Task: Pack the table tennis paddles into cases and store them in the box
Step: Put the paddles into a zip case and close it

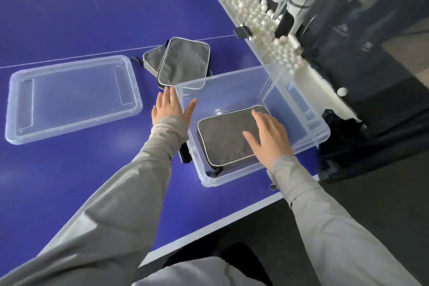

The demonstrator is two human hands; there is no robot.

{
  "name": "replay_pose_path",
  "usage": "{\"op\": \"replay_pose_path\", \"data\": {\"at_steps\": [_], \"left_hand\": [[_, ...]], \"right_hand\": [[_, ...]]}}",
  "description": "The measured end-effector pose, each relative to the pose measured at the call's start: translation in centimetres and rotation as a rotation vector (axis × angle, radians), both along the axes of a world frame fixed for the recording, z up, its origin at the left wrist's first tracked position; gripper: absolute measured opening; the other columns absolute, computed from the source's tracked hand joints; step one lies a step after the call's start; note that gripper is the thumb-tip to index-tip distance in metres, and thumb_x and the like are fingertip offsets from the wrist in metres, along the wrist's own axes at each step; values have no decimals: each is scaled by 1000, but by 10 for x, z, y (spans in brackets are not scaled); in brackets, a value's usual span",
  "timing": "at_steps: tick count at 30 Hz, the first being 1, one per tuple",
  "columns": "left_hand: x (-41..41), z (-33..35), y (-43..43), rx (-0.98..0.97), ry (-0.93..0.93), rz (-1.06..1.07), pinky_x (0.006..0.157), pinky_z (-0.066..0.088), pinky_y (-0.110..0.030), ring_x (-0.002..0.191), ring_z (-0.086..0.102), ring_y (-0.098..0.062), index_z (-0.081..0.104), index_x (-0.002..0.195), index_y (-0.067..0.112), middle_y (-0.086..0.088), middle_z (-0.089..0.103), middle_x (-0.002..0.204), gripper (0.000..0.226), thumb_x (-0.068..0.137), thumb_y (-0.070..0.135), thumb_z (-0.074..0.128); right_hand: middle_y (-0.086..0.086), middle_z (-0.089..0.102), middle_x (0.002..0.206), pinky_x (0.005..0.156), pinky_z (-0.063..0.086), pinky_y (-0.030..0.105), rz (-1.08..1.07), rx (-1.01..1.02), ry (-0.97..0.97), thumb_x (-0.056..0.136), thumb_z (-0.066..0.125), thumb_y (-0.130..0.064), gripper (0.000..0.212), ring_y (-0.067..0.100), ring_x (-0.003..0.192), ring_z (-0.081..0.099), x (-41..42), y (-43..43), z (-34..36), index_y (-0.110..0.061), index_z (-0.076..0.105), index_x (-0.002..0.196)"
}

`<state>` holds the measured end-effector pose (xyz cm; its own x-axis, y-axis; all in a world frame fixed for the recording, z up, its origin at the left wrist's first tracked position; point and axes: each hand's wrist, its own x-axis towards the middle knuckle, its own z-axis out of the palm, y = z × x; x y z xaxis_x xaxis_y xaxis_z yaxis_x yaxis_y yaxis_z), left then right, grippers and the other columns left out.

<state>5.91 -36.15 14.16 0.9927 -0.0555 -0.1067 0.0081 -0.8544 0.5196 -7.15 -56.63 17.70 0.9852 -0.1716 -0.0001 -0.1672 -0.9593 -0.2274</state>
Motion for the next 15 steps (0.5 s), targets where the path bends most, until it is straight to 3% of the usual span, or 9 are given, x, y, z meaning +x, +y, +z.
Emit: {"op": "replay_pose_path", "data": {"at_steps": [3, 6, 9, 12, 15], "left_hand": [[27, 0, -10, -50, 57, 70, 109, 27, -43, 139, 24, -25, 28, 144, 14, -5, 31, 150, 70, 91, 59, 37], [51, -6, -16, -114, 157, 164, 94, 40, -42, 119, 46, -32, 44, 128, 12, -12, 52, 127, 57, 92, 55, 38], [66, -14, -18, -173, 222, 303, 77, 38, -35, 104, 52, -32, 52, 112, 7, -14, 58, 115, 52, 93, 54, 38], [68, -21, -21, -250, 248, 401, 72, 35, -34, 85, 45, -28, 51, 87, 10, -13, 58, 108, 49, 93, 55, 36], [67, -23, -23, -252, 222, 439, 71, 36, -34, 81, 45, -28, 38, 69, 14, -10, 57, 99, 47, 93, 54, 36]], "right_hand": [[12, 46, 141, 107, 30, 37, 28, 15, 23, 95, 49, -38, 59, 29, 130, 41, 34, -8, -2, -8, 34, 144], [12, 48, 138, 104, 29, 38, 55, 75, 28, 95, 50, -36, 57, 30, 127, 41, 78, -11, -5, -7, 36, 142], [13, 46, 140, 103, 26, 38, 108, 84, 38, 96, 49, -35, 56, 31, 129, 38, 131, -12, -7, -5, 36, 141], [12, 46, 141, 102, 27, 39, 137, 119, 31, 96, 48, -36, 55, 31, 130, 36, 189, -13, -9, -6, 38, 140], [15, 50, 135, 101, 33, 43, 134, 156, 66, 95, 49, -37, 51, 33, 127, 38, 252, -15, -16, -4, 45, 134]]}}
